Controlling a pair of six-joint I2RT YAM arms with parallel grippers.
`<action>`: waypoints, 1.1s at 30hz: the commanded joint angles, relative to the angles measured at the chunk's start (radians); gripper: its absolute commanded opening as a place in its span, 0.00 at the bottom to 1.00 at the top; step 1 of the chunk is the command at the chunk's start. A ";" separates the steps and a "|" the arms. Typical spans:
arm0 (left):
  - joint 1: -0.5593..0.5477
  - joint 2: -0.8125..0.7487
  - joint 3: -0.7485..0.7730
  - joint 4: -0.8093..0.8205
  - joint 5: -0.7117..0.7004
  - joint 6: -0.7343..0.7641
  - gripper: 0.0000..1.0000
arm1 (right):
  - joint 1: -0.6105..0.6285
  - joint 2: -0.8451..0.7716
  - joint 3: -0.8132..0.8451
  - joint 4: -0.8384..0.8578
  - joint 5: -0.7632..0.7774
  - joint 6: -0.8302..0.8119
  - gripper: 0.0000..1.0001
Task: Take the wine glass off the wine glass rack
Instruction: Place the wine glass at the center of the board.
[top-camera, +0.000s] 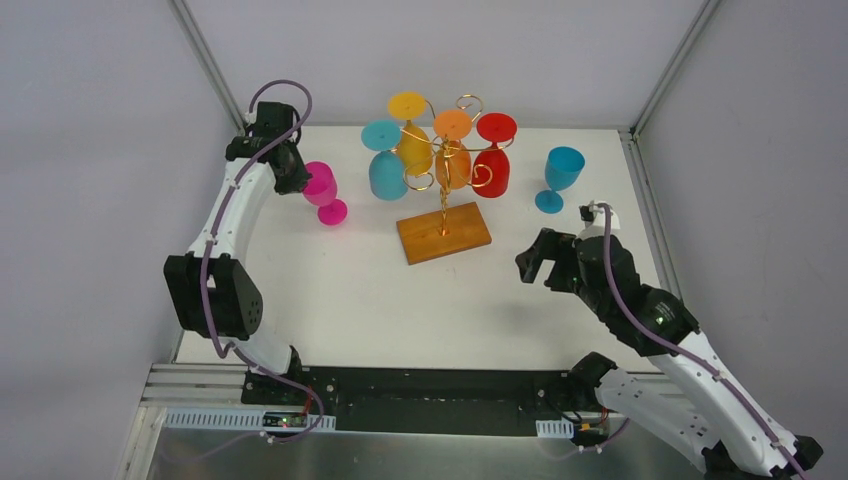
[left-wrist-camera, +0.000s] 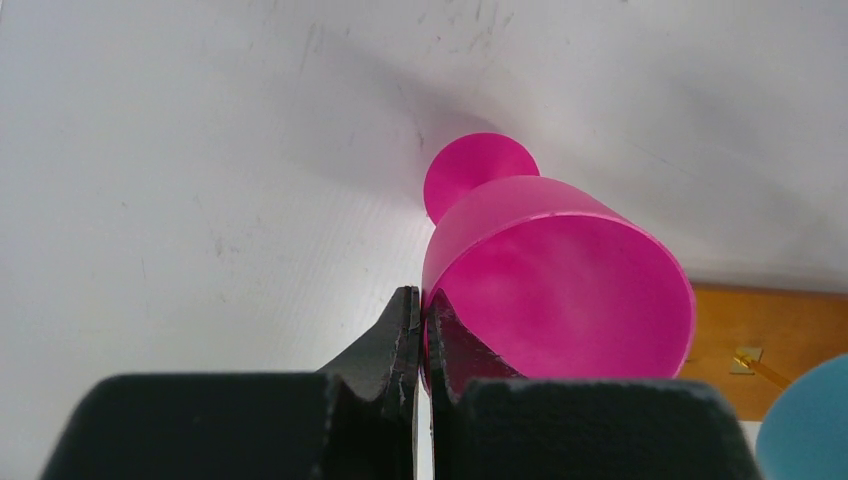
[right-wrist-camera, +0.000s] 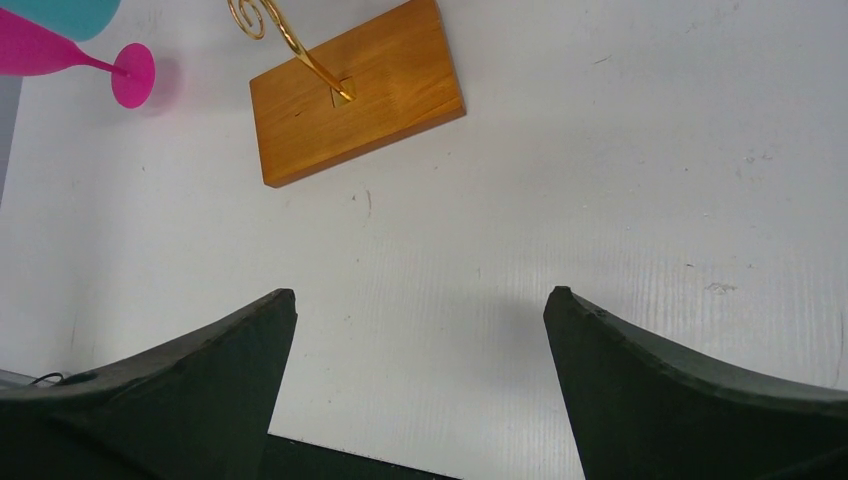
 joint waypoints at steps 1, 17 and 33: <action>0.028 0.043 0.081 0.019 -0.055 0.032 0.00 | -0.002 -0.022 -0.002 0.015 -0.037 0.006 0.99; 0.067 0.227 0.218 0.021 -0.033 0.047 0.00 | -0.003 -0.028 0.014 0.008 -0.038 -0.024 0.99; 0.076 0.294 0.247 0.024 -0.035 0.035 0.40 | -0.003 -0.025 0.019 0.003 -0.051 -0.021 0.99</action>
